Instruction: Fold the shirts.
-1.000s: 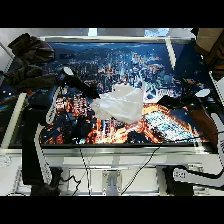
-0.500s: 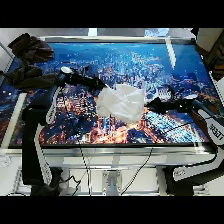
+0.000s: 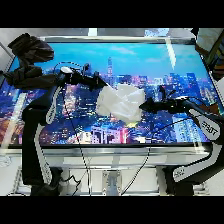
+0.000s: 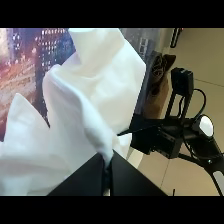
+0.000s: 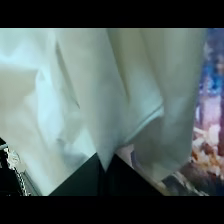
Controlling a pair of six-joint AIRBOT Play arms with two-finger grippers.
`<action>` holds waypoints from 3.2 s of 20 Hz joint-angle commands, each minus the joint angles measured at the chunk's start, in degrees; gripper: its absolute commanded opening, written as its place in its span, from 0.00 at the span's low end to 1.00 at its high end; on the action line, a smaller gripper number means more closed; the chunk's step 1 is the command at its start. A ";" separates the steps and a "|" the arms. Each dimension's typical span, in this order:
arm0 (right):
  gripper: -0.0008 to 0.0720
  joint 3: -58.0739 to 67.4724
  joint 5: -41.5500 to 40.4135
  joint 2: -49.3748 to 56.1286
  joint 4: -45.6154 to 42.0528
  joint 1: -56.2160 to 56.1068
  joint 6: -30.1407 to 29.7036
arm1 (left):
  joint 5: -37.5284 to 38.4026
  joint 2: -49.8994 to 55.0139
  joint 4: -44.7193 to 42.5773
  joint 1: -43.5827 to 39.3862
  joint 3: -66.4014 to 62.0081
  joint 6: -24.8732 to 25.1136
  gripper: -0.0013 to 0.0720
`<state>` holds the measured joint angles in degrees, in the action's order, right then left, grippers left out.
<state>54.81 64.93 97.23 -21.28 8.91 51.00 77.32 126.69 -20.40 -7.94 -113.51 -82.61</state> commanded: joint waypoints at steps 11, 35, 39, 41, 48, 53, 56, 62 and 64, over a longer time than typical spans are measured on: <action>0.06 26.91 4.33 -25.64 -13.62 6.54 3.80 | -19.67 -24.79 28.79 0.52 -4.39 29.22 0.03; 0.61 19.32 13.33 -19.21 -36.57 -2.34 18.21 | -11.76 -34.10 -75.52 -6.62 13.92 -19.43 0.81; 0.61 19.32 9.51 -19.17 -52.35 -2.14 21.57 | -9.40 -32.13 -74.75 -6.62 13.94 -19.41 0.81; 0.61 18.80 12.15 -19.17 -62.93 -1.84 22.56 | -0.42 -32.11 -74.73 -6.62 14.38 -16.68 0.81; 0.61 0.57 13.57 -19.17 -43.95 11.39 14.75 | 6.21 -32.37 -64.96 -6.64 32.44 -13.11 0.81; 0.61 -6.93 10.40 -19.17 -37.73 16.59 10.56 | 4.50 -32.37 -64.08 -6.62 39.47 -12.87 0.81; 0.61 -6.93 10.14 -19.30 -36.96 16.52 10.38 | 1.92 -32.37 -66.16 -6.51 39.67 -12.72 0.81; 0.61 -6.93 10.38 -19.76 -36.98 16.52 10.23 | -2.95 -32.37 -58.84 1.33 39.67 -11.74 0.81; 0.61 -6.93 10.34 -19.98 -36.96 16.55 10.23 | -2.71 -32.35 -55.06 3.96 39.67 -9.60 0.81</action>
<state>47.97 75.22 77.52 -58.43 25.36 61.39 75.92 94.28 -80.84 -7.53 -73.93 -94.41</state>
